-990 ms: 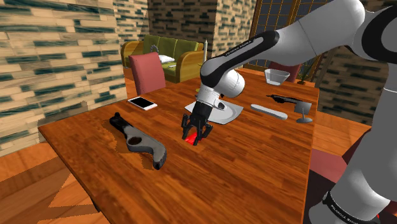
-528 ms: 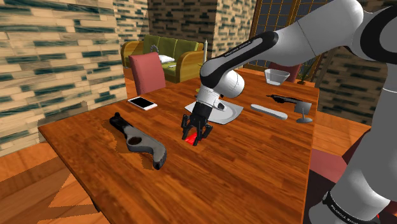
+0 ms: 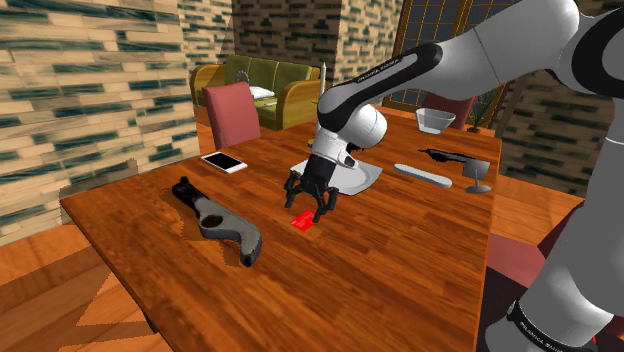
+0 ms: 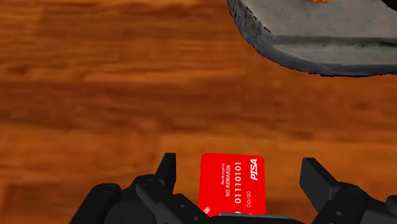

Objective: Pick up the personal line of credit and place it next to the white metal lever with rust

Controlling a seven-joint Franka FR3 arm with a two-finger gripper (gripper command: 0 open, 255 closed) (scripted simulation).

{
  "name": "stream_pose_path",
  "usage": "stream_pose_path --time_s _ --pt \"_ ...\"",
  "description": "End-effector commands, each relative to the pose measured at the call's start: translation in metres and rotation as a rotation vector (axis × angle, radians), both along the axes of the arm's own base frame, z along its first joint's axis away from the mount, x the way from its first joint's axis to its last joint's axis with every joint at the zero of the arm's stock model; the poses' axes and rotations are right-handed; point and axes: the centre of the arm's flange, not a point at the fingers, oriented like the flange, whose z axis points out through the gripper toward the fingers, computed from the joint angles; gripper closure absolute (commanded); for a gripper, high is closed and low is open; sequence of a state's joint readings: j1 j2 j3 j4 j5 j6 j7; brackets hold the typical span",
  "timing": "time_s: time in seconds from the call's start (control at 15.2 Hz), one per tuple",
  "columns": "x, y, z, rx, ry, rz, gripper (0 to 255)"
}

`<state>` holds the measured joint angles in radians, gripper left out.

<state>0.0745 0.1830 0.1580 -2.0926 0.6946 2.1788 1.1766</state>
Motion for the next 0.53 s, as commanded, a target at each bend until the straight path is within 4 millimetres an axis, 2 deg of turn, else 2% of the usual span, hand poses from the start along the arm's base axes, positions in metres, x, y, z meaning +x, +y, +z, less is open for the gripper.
stream_pose_path --time_s 0.0,0.07,0.46 --pt "0.0021 -0.0126 0.0197 0.0 0.0 0.0 0" --pt "0.0031 -0.0182 0.0284 0.0 0.0 0.0 0" --pt "0.0031 -0.0182 0.0284 0.0 0.0 0.0 0"
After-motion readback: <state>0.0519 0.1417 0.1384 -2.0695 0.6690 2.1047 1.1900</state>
